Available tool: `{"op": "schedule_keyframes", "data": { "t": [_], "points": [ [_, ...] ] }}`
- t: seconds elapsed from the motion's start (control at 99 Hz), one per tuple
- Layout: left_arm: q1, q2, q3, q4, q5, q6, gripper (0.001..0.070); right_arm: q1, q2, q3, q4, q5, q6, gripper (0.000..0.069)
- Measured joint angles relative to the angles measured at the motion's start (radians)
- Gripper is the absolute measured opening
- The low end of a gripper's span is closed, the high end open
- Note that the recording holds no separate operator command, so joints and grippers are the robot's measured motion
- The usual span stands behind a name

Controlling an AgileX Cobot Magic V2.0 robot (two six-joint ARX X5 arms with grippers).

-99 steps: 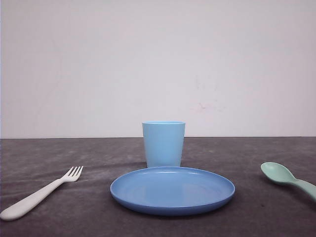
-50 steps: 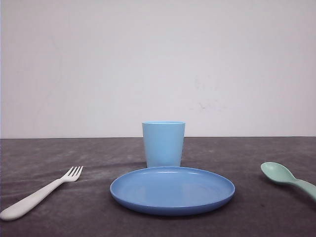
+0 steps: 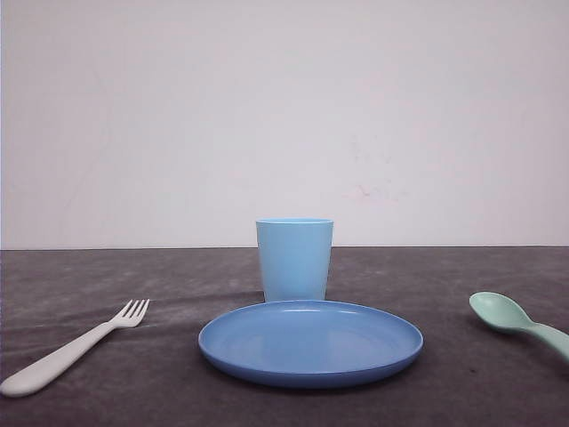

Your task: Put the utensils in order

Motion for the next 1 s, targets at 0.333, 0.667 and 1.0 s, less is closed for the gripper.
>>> {"op": "schedule_keyframes", "data": {
  "t": [0.333,0.667,1.0],
  "points": [
    [-0.001,0.267,0.277,-0.142,0.058,0.056,0.0025,0.009,0.272,0.304,-0.240,-0.034,-0.176,0.0004],
    [-0.016,0.304,0.277,-0.219,0.109,0.053,0.0482,0.039,0.271,0.304,-0.275,-0.072,-0.196,0.0373],
    [-0.139,0.431,0.277,-0.301,0.128,0.024,0.0427,0.045,0.272,0.304,-0.296,-0.082,-0.196,0.0419]
  ]
}}
